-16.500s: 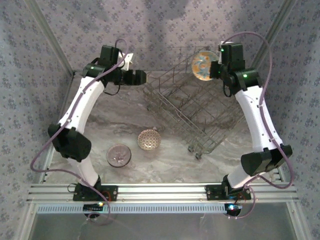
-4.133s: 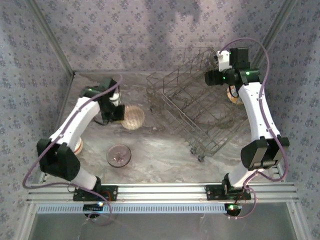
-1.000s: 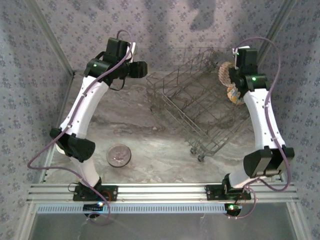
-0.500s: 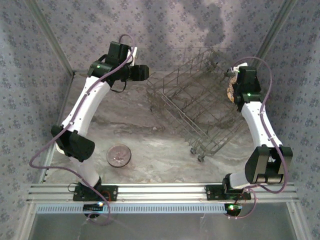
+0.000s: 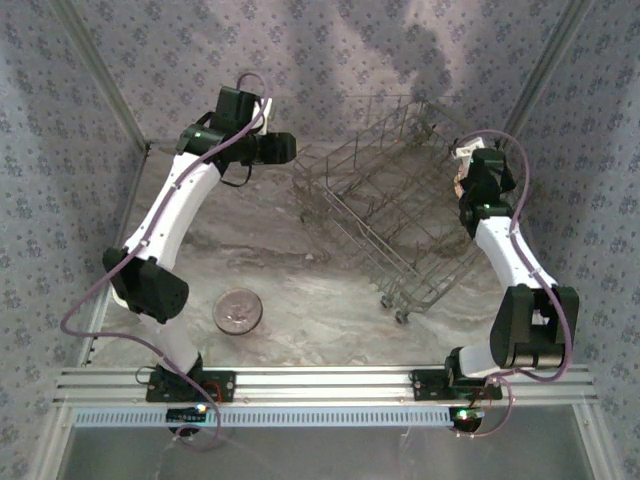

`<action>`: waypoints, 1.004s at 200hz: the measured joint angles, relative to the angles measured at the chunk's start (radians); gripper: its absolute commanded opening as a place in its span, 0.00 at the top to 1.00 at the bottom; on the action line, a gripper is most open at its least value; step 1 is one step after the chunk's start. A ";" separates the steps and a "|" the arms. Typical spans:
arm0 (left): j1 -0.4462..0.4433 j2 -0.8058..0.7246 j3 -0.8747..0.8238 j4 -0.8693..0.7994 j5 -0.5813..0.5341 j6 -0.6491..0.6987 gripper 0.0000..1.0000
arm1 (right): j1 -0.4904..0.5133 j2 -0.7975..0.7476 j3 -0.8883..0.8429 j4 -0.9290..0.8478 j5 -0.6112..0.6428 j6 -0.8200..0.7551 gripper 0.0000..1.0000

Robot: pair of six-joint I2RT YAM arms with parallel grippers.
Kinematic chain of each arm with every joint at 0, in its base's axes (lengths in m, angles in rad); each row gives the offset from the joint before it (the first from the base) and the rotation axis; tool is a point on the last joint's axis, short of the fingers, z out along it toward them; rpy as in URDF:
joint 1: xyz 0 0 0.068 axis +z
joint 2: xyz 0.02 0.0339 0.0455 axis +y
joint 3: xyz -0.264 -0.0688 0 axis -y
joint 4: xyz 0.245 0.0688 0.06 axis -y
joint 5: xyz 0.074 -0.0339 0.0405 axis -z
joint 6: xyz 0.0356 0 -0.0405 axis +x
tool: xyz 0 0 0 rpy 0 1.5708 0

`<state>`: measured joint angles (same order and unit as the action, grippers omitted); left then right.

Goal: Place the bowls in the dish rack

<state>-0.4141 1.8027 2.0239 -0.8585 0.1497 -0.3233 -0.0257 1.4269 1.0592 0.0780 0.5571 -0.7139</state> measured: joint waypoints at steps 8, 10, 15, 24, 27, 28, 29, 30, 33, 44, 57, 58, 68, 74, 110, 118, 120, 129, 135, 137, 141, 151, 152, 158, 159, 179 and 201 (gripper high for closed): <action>0.000 0.000 -0.002 0.000 0.000 0.000 0.34 | 0.002 0.002 -0.005 0.017 0.006 -0.010 1.00; 0.000 0.000 -0.002 0.000 0.001 0.000 0.34 | 0.002 0.003 -0.006 0.021 0.006 -0.011 1.00; 0.000 0.000 -0.002 0.000 0.001 0.000 0.34 | 0.002 0.005 -0.008 0.032 0.009 -0.016 1.00; 0.000 0.000 -0.002 0.002 0.001 0.000 0.34 | 0.003 0.013 -0.008 0.047 0.011 -0.023 1.00; 0.000 0.000 -0.002 0.003 0.001 0.000 0.34 | 0.003 0.016 -0.008 0.054 0.013 -0.026 1.00; 0.000 0.000 -0.002 0.003 0.001 -0.001 0.34 | 0.003 0.018 -0.008 0.057 0.013 -0.027 1.00; 0.000 0.000 -0.003 0.003 0.001 0.000 0.34 | 0.003 0.018 -0.008 0.058 0.013 -0.028 1.00; 0.000 0.000 -0.003 0.003 0.001 -0.001 0.34 | 0.003 0.019 -0.008 0.060 0.013 -0.029 1.00; 0.000 0.000 -0.003 0.003 0.001 -0.001 0.34 | 0.003 0.023 -0.008 0.065 0.014 -0.029 1.00; 0.000 0.000 -0.004 0.005 0.001 -0.003 0.34 | 0.003 0.037 -0.008 0.080 0.018 -0.037 1.00; 0.000 0.000 -0.009 0.010 0.001 -0.003 0.34 | 0.003 0.056 -0.008 0.095 0.023 -0.042 1.00; 0.000 0.000 -0.009 0.010 0.001 -0.003 0.34 | 0.004 0.058 -0.008 0.097 0.023 -0.043 1.00; 0.000 0.000 -0.014 0.015 0.001 -0.004 0.34 | 0.007 0.072 -0.008 0.106 0.024 -0.047 1.00; 0.000 0.000 -0.017 0.019 0.001 -0.004 0.34 | 0.009 0.080 -0.009 0.113 0.024 -0.054 1.00; 0.002 -0.003 -0.047 0.040 0.001 -0.004 0.34 | 0.020 0.106 -0.014 0.152 0.031 -0.089 1.00; 0.002 -0.004 -0.053 0.042 0.001 -0.004 0.34 | 0.022 0.111 -0.014 0.161 0.032 -0.097 1.00; 0.002 -0.004 -0.054 0.043 0.001 -0.004 0.34 | 0.022 0.111 -0.014 0.163 0.032 -0.099 1.00; 0.002 -0.004 -0.060 0.047 0.001 -0.005 0.34 | 0.025 0.115 -0.014 0.174 0.033 -0.109 1.00; 0.002 -0.004 -0.061 0.049 0.001 -0.006 0.34 | 0.027 0.117 -0.014 0.179 0.035 -0.116 1.00; 0.002 -0.004 -0.062 0.049 0.001 -0.007 0.34 | 0.029 0.119 -0.014 0.181 0.035 -0.119 1.00; 0.002 -0.004 -0.063 0.049 0.002 -0.008 0.34 | 0.030 0.120 -0.014 0.183 0.037 -0.123 1.00; 0.002 -0.004 -0.063 0.051 0.005 -0.011 0.34 | 0.034 0.122 -0.016 0.191 0.043 -0.134 1.00; 0.002 -0.004 -0.063 0.051 0.005 -0.011 0.34 | 0.035 0.122 -0.017 0.192 0.044 -0.134 1.00; 0.002 -0.004 -0.064 0.053 0.008 -0.011 0.34 | 0.038 0.124 -0.019 0.197 0.050 -0.141 1.00; 0.002 -0.004 -0.064 0.053 0.009 -0.011 0.34 | 0.039 0.124 -0.019 0.198 0.051 -0.142 1.00; 0.002 -0.004 -0.064 0.059 0.018 -0.012 0.34 | 0.050 0.124 -0.032 0.217 0.069 -0.158 1.00; 0.002 -0.004 -0.064 0.073 0.023 -0.018 0.34 | 0.063 0.124 -0.047 0.242 0.094 -0.174 1.00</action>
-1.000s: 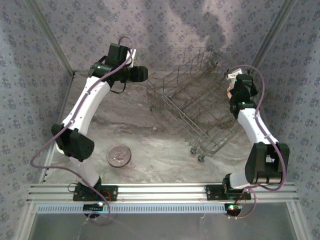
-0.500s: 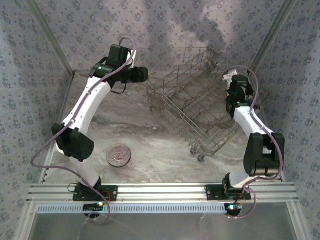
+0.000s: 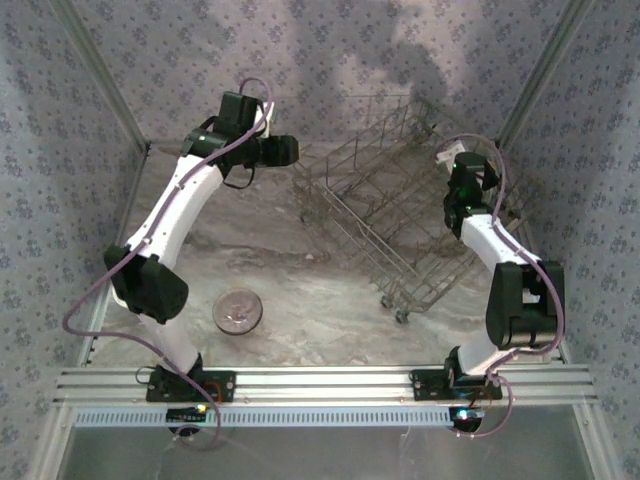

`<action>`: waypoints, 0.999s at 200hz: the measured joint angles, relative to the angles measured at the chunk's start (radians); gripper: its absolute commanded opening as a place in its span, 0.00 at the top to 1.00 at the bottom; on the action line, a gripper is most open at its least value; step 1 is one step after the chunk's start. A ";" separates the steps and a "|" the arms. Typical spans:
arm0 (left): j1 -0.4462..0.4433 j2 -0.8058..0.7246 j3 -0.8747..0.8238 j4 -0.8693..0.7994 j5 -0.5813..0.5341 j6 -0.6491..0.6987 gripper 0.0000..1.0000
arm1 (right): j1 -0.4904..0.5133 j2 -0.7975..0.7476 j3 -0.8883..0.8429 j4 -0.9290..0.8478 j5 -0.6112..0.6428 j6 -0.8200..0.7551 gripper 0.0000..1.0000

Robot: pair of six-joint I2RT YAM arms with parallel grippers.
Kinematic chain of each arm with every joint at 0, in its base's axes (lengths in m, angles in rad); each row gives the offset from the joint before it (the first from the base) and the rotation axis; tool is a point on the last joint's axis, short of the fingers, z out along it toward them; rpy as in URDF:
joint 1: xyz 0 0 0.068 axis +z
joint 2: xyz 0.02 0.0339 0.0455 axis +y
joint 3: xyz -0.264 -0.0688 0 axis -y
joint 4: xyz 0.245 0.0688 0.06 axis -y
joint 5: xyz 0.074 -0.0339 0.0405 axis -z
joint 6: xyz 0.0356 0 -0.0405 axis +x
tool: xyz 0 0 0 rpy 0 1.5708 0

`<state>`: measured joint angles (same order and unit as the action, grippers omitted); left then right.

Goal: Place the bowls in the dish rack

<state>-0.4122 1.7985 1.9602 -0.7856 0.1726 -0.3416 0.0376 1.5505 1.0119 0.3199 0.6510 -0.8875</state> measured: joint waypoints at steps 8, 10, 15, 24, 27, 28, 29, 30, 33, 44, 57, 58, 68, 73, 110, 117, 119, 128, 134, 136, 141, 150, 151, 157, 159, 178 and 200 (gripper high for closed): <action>0.000 0.000 0.000 0.004 0.000 0.000 0.34 | 0.004 0.001 -0.002 0.005 0.010 -0.002 1.00; 0.000 0.000 0.000 0.005 0.000 0.000 0.34 | 0.005 0.002 -0.002 0.006 0.012 -0.004 1.00; 0.000 0.000 0.000 0.005 0.000 0.000 0.34 | 0.007 0.003 -0.002 0.006 0.019 -0.005 1.00; 0.000 0.000 0.000 0.005 0.001 -0.001 0.34 | 0.009 0.006 -0.002 0.007 0.028 -0.008 1.00; 0.000 0.000 0.000 0.005 0.002 0.000 0.34 | 0.009 0.006 -0.003 0.007 0.031 -0.010 1.00; 0.000 0.000 0.000 0.006 0.002 0.000 0.34 | 0.009 0.007 -0.003 0.007 0.032 -0.010 1.00; 0.000 0.000 0.000 0.006 0.002 0.000 0.34 | 0.010 0.008 -0.003 0.007 0.034 -0.011 1.00; 0.000 0.000 0.000 0.006 0.002 -0.001 0.34 | 0.010 0.008 -0.003 0.007 0.034 -0.012 1.00; 0.000 0.000 -0.003 0.008 0.003 -0.001 0.34 | 0.011 0.008 -0.005 0.007 0.036 -0.012 1.00; 0.000 -0.003 -0.016 0.020 0.005 0.000 0.34 | 0.011 0.009 -0.013 0.010 0.046 -0.016 1.00; 0.000 -0.004 -0.030 0.027 0.008 0.000 0.34 | 0.011 0.009 -0.022 0.022 0.054 -0.020 1.00; 0.000 -0.004 -0.031 0.027 0.008 0.000 0.34 | 0.011 0.009 -0.022 0.022 0.055 -0.020 1.00; 0.000 -0.004 -0.041 0.027 0.011 -0.001 0.34 | 0.014 0.010 -0.022 0.028 0.065 -0.024 1.00; 0.001 -0.004 -0.044 0.028 0.012 0.000 0.34 | 0.014 0.011 -0.022 0.029 0.070 -0.027 1.00; 0.006 -0.004 -0.053 0.032 0.026 0.000 0.34 | 0.028 0.026 -0.022 0.053 0.090 -0.056 1.00; 0.009 -0.004 -0.053 0.032 0.027 0.000 0.34 | 0.033 0.030 -0.022 0.058 0.093 -0.063 1.00; 0.010 -0.004 -0.053 0.033 0.027 0.000 0.34 | 0.034 0.031 -0.022 0.058 0.094 -0.064 1.00; 0.013 -0.004 -0.053 0.035 0.032 0.000 0.34 | 0.038 0.035 -0.022 0.063 0.098 -0.072 1.00; 0.015 -0.004 -0.055 0.036 0.035 0.000 0.34 | 0.040 0.036 -0.022 0.065 0.100 -0.076 1.00; 0.016 -0.004 -0.055 0.036 0.038 0.000 0.34 | 0.041 0.037 -0.022 0.066 0.101 -0.077 1.00; 0.019 -0.004 -0.055 0.037 0.041 0.000 0.34 | 0.042 0.037 -0.022 0.067 0.104 -0.083 1.00; 0.023 -0.004 -0.057 0.039 0.047 0.000 0.34 | 0.044 0.039 -0.022 0.069 0.106 -0.091 1.00; 0.023 -0.004 -0.057 0.039 0.047 0.000 0.34 | 0.044 0.039 -0.022 0.070 0.106 -0.092 1.00; 0.026 -0.004 -0.057 0.038 0.052 0.000 0.34 | 0.045 0.040 -0.022 0.072 0.106 -0.098 1.00; 0.027 -0.004 -0.058 0.038 0.053 0.000 0.34 | 0.046 0.040 -0.022 0.072 0.106 -0.100 1.00; 0.037 -0.004 -0.057 0.037 0.069 0.001 0.34 | 0.047 0.041 -0.022 0.074 0.105 -0.117 1.00; 0.042 0.009 -0.013 0.008 0.079 0.011 0.34 | 0.046 0.041 -0.022 0.075 0.101 -0.132 1.00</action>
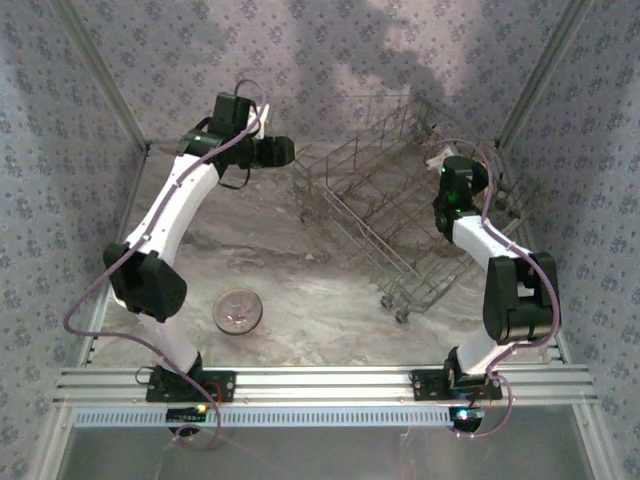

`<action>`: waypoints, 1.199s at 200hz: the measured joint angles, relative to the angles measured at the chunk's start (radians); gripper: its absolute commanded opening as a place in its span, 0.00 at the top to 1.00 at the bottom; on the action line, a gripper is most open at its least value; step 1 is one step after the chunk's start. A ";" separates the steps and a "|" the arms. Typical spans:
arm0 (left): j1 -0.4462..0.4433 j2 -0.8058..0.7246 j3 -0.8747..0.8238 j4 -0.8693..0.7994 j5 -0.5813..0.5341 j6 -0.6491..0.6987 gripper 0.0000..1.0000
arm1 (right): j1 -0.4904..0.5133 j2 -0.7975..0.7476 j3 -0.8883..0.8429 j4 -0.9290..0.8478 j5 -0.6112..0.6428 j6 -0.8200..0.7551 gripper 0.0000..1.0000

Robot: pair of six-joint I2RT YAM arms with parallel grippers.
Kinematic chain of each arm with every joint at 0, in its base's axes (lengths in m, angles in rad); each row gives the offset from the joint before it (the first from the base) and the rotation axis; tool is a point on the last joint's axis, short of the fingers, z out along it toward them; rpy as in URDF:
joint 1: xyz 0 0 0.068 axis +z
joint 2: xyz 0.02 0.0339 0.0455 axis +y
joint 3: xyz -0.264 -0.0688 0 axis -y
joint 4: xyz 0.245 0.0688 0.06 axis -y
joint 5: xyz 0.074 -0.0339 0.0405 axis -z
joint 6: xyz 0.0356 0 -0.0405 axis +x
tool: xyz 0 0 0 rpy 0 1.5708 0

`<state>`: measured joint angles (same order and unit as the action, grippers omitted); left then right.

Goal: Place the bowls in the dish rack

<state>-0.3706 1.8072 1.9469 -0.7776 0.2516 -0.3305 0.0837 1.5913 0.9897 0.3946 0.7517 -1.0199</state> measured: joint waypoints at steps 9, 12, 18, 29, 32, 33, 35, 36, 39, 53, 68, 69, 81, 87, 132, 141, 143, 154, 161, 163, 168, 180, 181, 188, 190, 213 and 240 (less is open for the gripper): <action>0.001 0.003 0.022 -0.008 0.005 0.003 0.34 | -0.001 0.000 0.000 0.000 -0.004 -0.007 1.00; 0.001 0.003 0.028 -0.010 0.007 0.005 0.34 | -0.001 0.000 0.000 0.000 -0.007 -0.008 1.00; 0.000 0.003 0.041 -0.014 0.011 0.008 0.34 | -0.001 0.000 0.000 0.001 -0.008 -0.013 1.00; 0.000 0.003 0.059 -0.014 0.016 0.009 0.34 | -0.001 0.000 0.000 0.002 -0.014 -0.021 1.00; 0.000 0.003 0.063 -0.014 0.018 0.009 0.34 | -0.001 0.000 0.000 0.002 -0.016 -0.022 1.00; 0.000 0.003 0.064 -0.014 0.018 0.009 0.34 | -0.001 0.000 0.000 0.002 -0.016 -0.022 1.00; 0.000 0.003 0.066 -0.014 0.019 0.009 0.34 | -0.002 0.000 0.000 0.002 -0.018 -0.024 1.00; 0.000 0.003 0.068 -0.015 0.020 0.009 0.34 | -0.002 0.000 0.000 0.002 -0.018 -0.025 1.00; 0.000 0.003 0.069 -0.014 0.022 0.010 0.34 | -0.003 0.000 0.000 0.002 -0.019 -0.026 1.00; 0.000 0.003 0.072 -0.015 0.026 0.013 0.34 | -0.004 -0.001 0.000 0.002 -0.031 -0.032 1.00; 0.000 0.005 0.072 -0.022 0.026 0.016 0.34 | -0.006 -0.002 0.000 0.002 -0.038 -0.037 1.00; 0.000 0.005 0.072 -0.022 0.026 0.016 0.34 | -0.006 -0.002 0.000 0.002 -0.039 -0.038 1.00; 0.000 0.005 0.072 -0.024 0.026 0.015 0.34 | -0.005 -0.003 0.000 0.000 -0.043 -0.043 1.00; 0.000 0.005 0.070 -0.024 0.026 0.015 0.34 | -0.005 -0.005 0.000 -0.002 -0.046 -0.044 1.00; 0.000 0.005 0.032 -0.024 0.026 0.015 0.34 | -0.002 -0.036 -0.028 -0.021 -0.082 -0.047 1.00; 0.000 0.005 0.031 -0.024 0.026 0.015 0.34 | 0.002 -0.044 -0.037 -0.027 -0.090 -0.047 1.00; 0.000 0.005 0.031 -0.024 0.026 0.015 0.34 | 0.003 -0.045 -0.039 -0.028 -0.091 -0.047 1.00; 0.000 0.005 0.030 -0.024 0.026 0.015 0.34 | 0.007 -0.053 -0.046 -0.037 -0.099 -0.047 1.00; 0.000 0.005 0.030 -0.023 0.026 0.015 0.34 | 0.009 -0.056 -0.050 -0.043 -0.105 -0.047 1.00; 0.000 0.005 0.030 -0.023 0.026 0.015 0.34 | 0.010 -0.057 -0.051 -0.045 -0.107 -0.047 1.00; 0.000 0.005 0.029 -0.023 0.026 0.015 0.34 | 0.011 -0.059 -0.055 -0.049 -0.110 -0.047 1.00; 0.000 0.005 0.029 -0.023 0.026 0.015 0.34 | 0.013 -0.060 -0.058 -0.052 -0.111 -0.047 1.00; 0.000 0.005 0.029 -0.023 0.026 0.015 0.34 | 0.013 -0.060 -0.058 -0.053 -0.111 -0.047 1.00; 0.000 0.005 0.029 -0.023 0.026 0.015 0.34 | 0.012 -0.060 -0.058 -0.055 -0.111 -0.047 1.00; 0.000 0.005 0.029 -0.023 0.026 0.015 0.34 | 0.012 -0.060 -0.058 -0.057 -0.111 -0.047 1.00; 0.000 0.005 0.029 -0.023 0.030 0.016 0.34 | 0.013 -0.060 -0.058 -0.064 -0.111 -0.047 1.00; 0.000 0.005 0.029 -0.023 0.032 0.015 0.34 | 0.013 -0.060 -0.058 -0.067 -0.111 -0.047 1.00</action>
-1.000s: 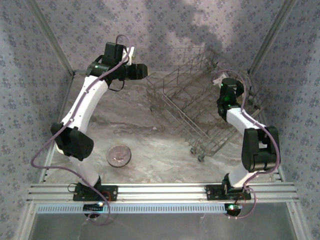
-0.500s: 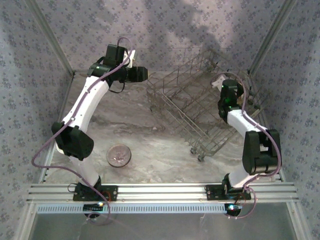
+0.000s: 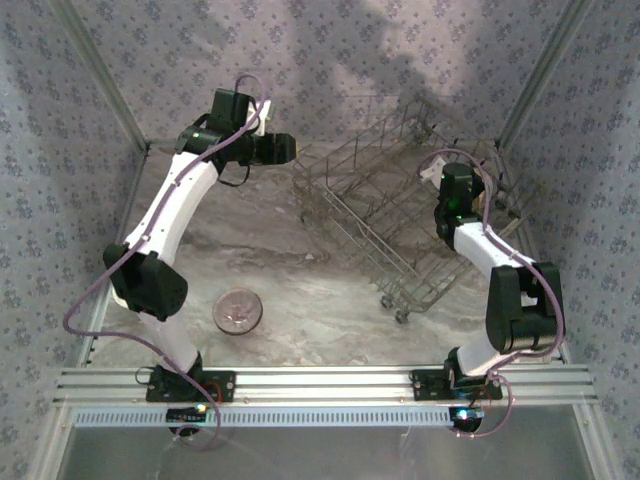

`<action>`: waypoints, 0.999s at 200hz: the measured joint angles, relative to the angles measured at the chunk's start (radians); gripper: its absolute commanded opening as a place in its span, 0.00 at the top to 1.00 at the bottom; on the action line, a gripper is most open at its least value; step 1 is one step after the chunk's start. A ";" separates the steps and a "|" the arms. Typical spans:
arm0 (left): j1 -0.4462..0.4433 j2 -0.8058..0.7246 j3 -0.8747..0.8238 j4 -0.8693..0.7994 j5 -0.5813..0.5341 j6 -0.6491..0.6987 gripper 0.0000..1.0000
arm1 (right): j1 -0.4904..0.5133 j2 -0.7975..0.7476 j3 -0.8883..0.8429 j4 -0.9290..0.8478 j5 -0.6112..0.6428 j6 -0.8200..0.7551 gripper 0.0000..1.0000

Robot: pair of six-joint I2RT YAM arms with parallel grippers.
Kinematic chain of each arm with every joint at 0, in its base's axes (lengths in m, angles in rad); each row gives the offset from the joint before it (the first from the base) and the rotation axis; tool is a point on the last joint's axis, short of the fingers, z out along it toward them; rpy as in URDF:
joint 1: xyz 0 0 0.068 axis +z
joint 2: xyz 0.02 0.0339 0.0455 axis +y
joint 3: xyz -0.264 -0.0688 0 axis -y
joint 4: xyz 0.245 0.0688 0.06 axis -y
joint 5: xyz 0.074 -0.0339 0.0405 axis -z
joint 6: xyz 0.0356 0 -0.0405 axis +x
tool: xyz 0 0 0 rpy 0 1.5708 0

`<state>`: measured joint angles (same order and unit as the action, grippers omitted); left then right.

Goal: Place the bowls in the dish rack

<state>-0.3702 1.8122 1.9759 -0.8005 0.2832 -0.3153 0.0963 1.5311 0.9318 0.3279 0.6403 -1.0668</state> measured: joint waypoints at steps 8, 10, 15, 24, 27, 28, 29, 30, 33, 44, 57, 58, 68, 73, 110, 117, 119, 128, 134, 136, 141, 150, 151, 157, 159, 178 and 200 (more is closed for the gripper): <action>0.000 0.000 0.000 0.000 0.002 0.000 0.34 | 0.000 0.000 0.000 -0.002 0.000 0.000 1.00; 0.000 0.000 0.000 0.000 0.002 0.000 0.34 | 0.000 0.000 0.000 -0.002 0.000 0.000 1.00; 0.000 0.000 0.000 0.000 0.002 0.000 0.34 | 0.000 0.000 0.000 -0.003 0.000 0.001 1.00; 0.000 0.000 -0.001 0.002 0.002 0.000 0.34 | 0.000 0.000 0.000 -0.005 0.000 0.003 1.00; 0.000 0.000 -0.002 0.002 0.002 0.000 0.34 | 0.000 0.000 0.000 -0.005 0.000 0.004 1.00; 0.000 0.000 -0.002 0.003 0.002 0.000 0.34 | 0.000 0.000 0.000 -0.006 0.000 0.004 1.00; 0.000 0.000 -0.002 0.003 0.002 0.000 0.34 | 0.000 0.000 0.000 -0.006 0.000 0.004 1.00; 0.000 0.000 -0.002 0.003 0.002 0.000 0.34 | 0.000 0.000 0.000 -0.006 0.000 0.005 1.00; 0.000 0.000 -0.003 0.004 0.002 0.000 0.34 | 0.000 0.000 0.000 -0.007 0.000 0.005 1.00; 0.000 0.000 -0.006 0.008 0.002 0.000 0.34 | -0.002 0.000 0.000 -0.008 0.000 0.009 1.00; 0.000 0.000 -0.009 0.013 0.002 0.000 0.34 | -0.005 0.000 0.002 -0.009 -0.001 0.014 1.00; 0.000 0.000 -0.010 0.013 0.002 0.000 0.34 | -0.005 0.000 0.002 -0.010 -0.001 0.014 1.00; 0.000 0.000 -0.012 0.015 0.002 0.000 0.34 | -0.009 0.001 0.006 -0.013 -0.001 0.019 1.00; 0.000 0.000 -0.013 0.016 0.002 0.000 0.34 | -0.010 0.002 0.010 -0.018 -0.001 0.021 1.00; 0.000 0.000 -0.039 0.034 0.002 0.000 0.34 | -0.018 0.004 0.040 -0.065 -0.018 0.029 1.00; 0.000 0.000 -0.050 0.037 0.002 0.000 0.34 | -0.018 0.004 0.043 -0.070 -0.020 0.030 1.00; 0.000 0.000 -0.054 0.038 0.002 0.000 0.34 | -0.018 0.005 0.043 -0.071 -0.020 0.030 1.00; 0.000 0.000 -0.067 0.039 0.002 0.000 0.34 | -0.019 0.006 0.044 -0.071 -0.021 0.030 1.00; 0.000 0.000 -0.074 0.040 0.002 0.000 0.34 | -0.020 0.008 0.045 -0.071 -0.021 0.031 1.00; 0.000 0.000 -0.076 0.041 0.002 0.000 0.34 | -0.020 0.008 0.045 -0.071 -0.021 0.031 1.00; 0.000 0.000 -0.081 0.042 0.002 -0.001 0.34 | -0.020 0.010 0.045 -0.071 -0.020 0.031 1.00; 0.000 0.000 -0.087 0.042 0.002 -0.001 0.34 | -0.020 0.010 0.045 -0.070 -0.020 0.031 1.00; 0.000 0.000 -0.088 0.042 0.002 -0.001 0.34 | -0.020 0.010 0.046 -0.070 -0.020 0.031 1.00; 0.000 0.000 -0.089 0.042 0.001 -0.001 0.34 | -0.022 0.012 0.048 -0.071 -0.020 0.031 1.00; 0.000 0.000 -0.089 0.042 0.002 -0.002 0.34 | -0.022 0.012 0.050 -0.071 -0.019 0.032 1.00; 0.000 -0.001 -0.089 0.045 0.002 -0.005 0.34 | -0.029 0.026 0.079 -0.086 -0.018 0.039 1.00; 0.000 -0.004 -0.093 0.053 0.002 -0.011 0.34 | -0.038 0.035 0.125 -0.110 -0.016 0.039 1.00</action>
<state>-0.3702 1.8084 1.8828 -0.7479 0.2848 -0.3264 0.0586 1.5658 1.0565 0.2180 0.6239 -1.0283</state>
